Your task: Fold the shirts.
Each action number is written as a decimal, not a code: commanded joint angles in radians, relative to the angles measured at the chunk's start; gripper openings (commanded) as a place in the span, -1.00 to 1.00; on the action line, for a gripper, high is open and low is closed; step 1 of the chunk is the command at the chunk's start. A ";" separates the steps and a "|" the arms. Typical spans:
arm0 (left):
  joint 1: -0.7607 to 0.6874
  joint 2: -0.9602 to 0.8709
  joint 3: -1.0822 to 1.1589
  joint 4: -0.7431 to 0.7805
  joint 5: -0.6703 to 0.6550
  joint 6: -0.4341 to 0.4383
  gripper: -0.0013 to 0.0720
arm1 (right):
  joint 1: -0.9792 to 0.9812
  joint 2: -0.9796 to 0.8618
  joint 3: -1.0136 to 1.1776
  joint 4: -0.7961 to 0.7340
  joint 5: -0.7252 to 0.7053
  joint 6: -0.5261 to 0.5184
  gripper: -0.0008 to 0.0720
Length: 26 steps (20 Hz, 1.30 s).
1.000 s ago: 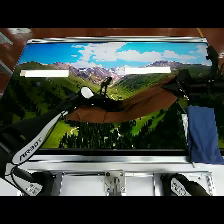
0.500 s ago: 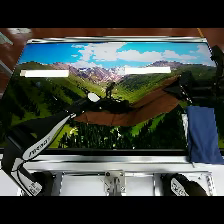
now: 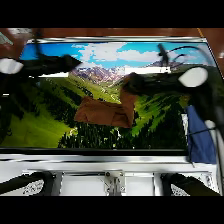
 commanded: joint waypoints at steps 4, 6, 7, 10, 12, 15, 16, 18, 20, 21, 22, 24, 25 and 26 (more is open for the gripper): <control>0.339 0.306 0.000 0.042 -0.274 -0.010 -0.87 | 0.318 -0.351 0.001 0.173 -0.479 -0.004 -0.77; 0.363 0.339 0.000 0.050 -0.330 -0.010 -0.87 | 0.358 -0.431 0.001 0.300 -0.587 -0.035 -0.77; 0.363 0.347 0.000 0.059 -0.348 -0.009 -0.87 | 0.371 -0.460 0.003 0.363 -0.618 -0.059 -0.77; 0.363 0.344 -0.015 0.064 -0.369 -0.009 -0.87 | 0.397 -0.518 0.044 0.462 -0.621 -0.111 -0.76; 0.363 0.341 -0.040 0.064 -0.369 -0.008 -0.87 | 0.409 -0.544 0.091 0.472 -0.621 -0.114 -0.58; 0.363 0.339 -0.074 0.064 -0.369 -0.005 -0.87 | 0.408 -0.554 0.128 0.498 -0.642 -0.114 0.44; 0.363 0.339 -0.081 0.064 -0.369 -0.003 -0.87 | 0.399 -0.552 0.133 0.497 -0.620 -0.114 0.44; 0.364 0.339 -0.085 0.065 -0.366 0.011 -0.86 | 0.366 -0.535 0.133 0.474 -0.526 -0.129 0.44; 0.364 0.339 -0.084 0.070 -0.361 0.011 -0.86 | 0.296 -0.500 0.133 0.370 -0.362 -0.139 0.44; 0.364 0.339 -0.084 0.076 -0.356 0.011 -0.87 | 0.247 -0.476 0.133 0.295 -0.259 -0.135 0.44; 0.364 0.339 -0.084 0.084 -0.349 0.011 -0.86 | 0.193 -0.449 0.133 0.206 -0.155 -0.116 0.44; 0.364 0.339 -0.084 0.098 -0.331 0.013 -0.86 | 0.087 -0.394 0.133 -0.009 0.035 -0.014 0.44; 0.364 0.339 -0.084 0.102 -0.323 0.014 -0.86 | 0.032 -0.367 0.133 -0.159 0.134 0.075 0.45; 0.364 0.339 -0.084 0.106 -0.315 0.014 -0.86 | -0.013 -0.345 0.133 -0.297 0.226 0.164 0.51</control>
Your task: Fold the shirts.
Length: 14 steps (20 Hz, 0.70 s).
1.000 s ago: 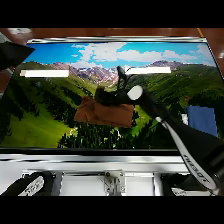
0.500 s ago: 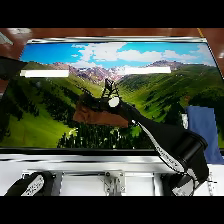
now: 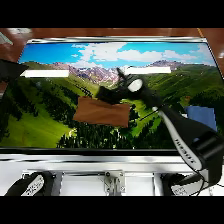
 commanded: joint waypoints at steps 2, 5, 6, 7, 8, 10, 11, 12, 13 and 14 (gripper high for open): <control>0.001 0.000 -0.001 0.018 0.026 0.003 -0.86 | -0.199 0.076 0.000 -0.515 0.471 0.251 0.92; 0.001 0.000 -0.001 0.018 0.026 0.003 -0.86 | -0.238 0.076 -0.056 -0.503 0.443 0.240 0.92; 0.001 0.001 -0.001 0.018 0.026 0.003 -0.86 | -0.235 0.074 -0.085 -0.500 0.407 0.239 0.92; 0.001 0.001 -0.001 0.018 0.025 0.003 -0.86 | -0.235 0.063 -0.106 -0.479 0.383 0.235 0.92; 0.001 0.001 -0.001 0.018 0.024 0.003 -0.86 | -0.235 0.045 -0.122 -0.449 0.367 0.224 0.92; 0.000 0.001 -0.001 0.018 0.023 0.003 -0.86 | -0.235 -0.002 -0.127 -0.372 0.340 0.192 0.92; 0.000 0.001 -0.001 0.018 0.023 0.003 -0.86 | -0.235 -0.023 -0.127 -0.316 0.317 0.169 0.92; 0.000 0.001 -0.001 0.018 0.023 0.003 -0.86 | -0.235 -0.042 -0.127 -0.253 0.299 0.135 0.92; 0.000 0.001 -0.001 0.018 0.022 0.003 -0.86 | -0.230 -0.059 -0.127 -0.200 0.282 0.097 0.92; 0.000 0.001 -0.001 0.018 0.021 0.003 -0.86 | -0.226 -0.069 -0.127 -0.186 0.269 0.083 0.92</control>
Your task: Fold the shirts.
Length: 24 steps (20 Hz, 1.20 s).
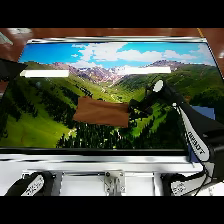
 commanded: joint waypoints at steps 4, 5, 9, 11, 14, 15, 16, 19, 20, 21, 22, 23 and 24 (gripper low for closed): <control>0.000 0.001 0.000 0.000 -0.002 0.000 -0.86 | 0.026 -0.064 -0.008 0.118 -0.066 -0.068 0.92; 0.000 0.001 0.000 0.000 -0.002 0.000 -0.86 | 0.031 -0.070 -0.008 0.124 -0.068 -0.068 0.92; 0.000 0.001 0.000 0.000 -0.002 0.000 -0.86 | 0.066 -0.082 -0.008 0.126 -0.109 -0.079 0.88; 0.000 0.002 0.000 0.000 -0.002 0.000 -0.87 | 0.079 -0.086 -0.008 0.127 -0.147 -0.081 0.18; 0.000 0.002 0.000 0.000 -0.002 0.000 -0.86 | 0.080 -0.085 -0.003 0.164 -0.171 -0.136 -0.77; 0.000 0.001 0.000 0.001 -0.001 0.005 -0.86 | 0.081 -0.081 0.005 0.188 -0.159 -0.185 -0.77; 0.000 0.001 0.000 0.000 -0.001 0.024 -0.86 | 0.080 -0.068 0.019 0.214 -0.137 -0.240 -0.77; 0.000 0.001 0.000 0.000 -0.001 0.026 -0.86 | 0.058 0.011 0.108 0.208 -0.065 -0.307 -0.77; 0.000 0.001 0.000 0.000 -0.001 0.026 -0.86 | 0.032 0.048 0.148 0.209 -0.051 -0.302 -0.77; 0.000 0.001 0.000 0.000 -0.001 0.026 -0.86 | -0.003 0.088 0.189 0.209 -0.046 -0.281 -0.77; 0.000 0.001 0.000 0.000 -0.001 0.026 -0.86 | -0.041 0.126 0.224 0.208 -0.047 -0.250 -0.77; 0.000 0.002 0.000 0.000 -0.002 0.025 -0.86 | -0.088 0.163 0.260 0.208 -0.047 -0.210 -0.77; 0.000 0.002 0.000 0.000 -0.002 0.025 -0.86 | -0.134 0.196 0.288 0.208 -0.045 -0.169 -0.77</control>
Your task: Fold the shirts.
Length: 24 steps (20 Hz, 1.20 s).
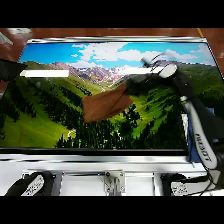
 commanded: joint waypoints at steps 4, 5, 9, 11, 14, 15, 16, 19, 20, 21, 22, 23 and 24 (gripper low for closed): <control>0.000 0.000 0.000 -0.001 0.000 0.002 -0.86 | -0.303 0.191 0.158 -0.051 0.087 0.166 -0.77; 0.000 0.000 0.000 -0.001 0.000 -0.001 -0.86 | -0.361 0.206 0.170 -0.089 0.121 0.181 -0.77; 0.000 0.000 0.000 -0.001 0.000 -0.001 -0.86 | -0.589 0.225 0.180 -0.192 0.212 0.200 -0.77; 0.000 0.000 0.000 -0.001 0.000 -0.001 -0.86 | -0.687 0.225 0.180 -0.235 0.216 0.208 -0.77; 0.000 0.000 0.000 -0.001 -0.004 -0.001 -0.86 | -0.803 0.224 0.180 -0.279 0.195 0.208 -0.77; 0.000 0.000 -0.001 -0.001 -0.010 -0.001 -0.86 | -0.832 0.223 0.180 -0.288 0.187 0.208 -0.77; 0.000 0.000 -0.001 -0.001 -0.018 -0.001 -0.86 | -0.857 0.223 0.180 -0.293 0.178 0.207 -0.77; 0.000 0.000 -0.001 -0.001 -0.026 -0.001 -0.86 | -0.913 0.223 0.186 -0.286 0.164 0.201 -0.77; 0.000 0.000 -0.001 -0.001 -0.026 -0.002 -0.86 | -0.927 0.223 0.197 -0.287 0.166 0.196 -0.77; 0.000 0.000 -0.001 -0.001 -0.026 -0.002 -0.86 | -0.937 0.223 0.211 -0.286 0.170 0.196 -0.77; 0.000 0.000 -0.001 -0.001 -0.026 -0.002 -0.86 | -0.946 0.223 0.233 -0.291 0.188 0.196 -0.77; 0.000 0.000 -0.001 -0.002 -0.026 -0.001 -0.86 | -0.957 0.223 0.259 -0.293 0.218 0.196 -0.77; 0.000 0.000 -0.001 -0.002 -0.026 -0.001 -0.86 | -0.969 0.223 0.280 -0.292 0.250 0.196 -0.77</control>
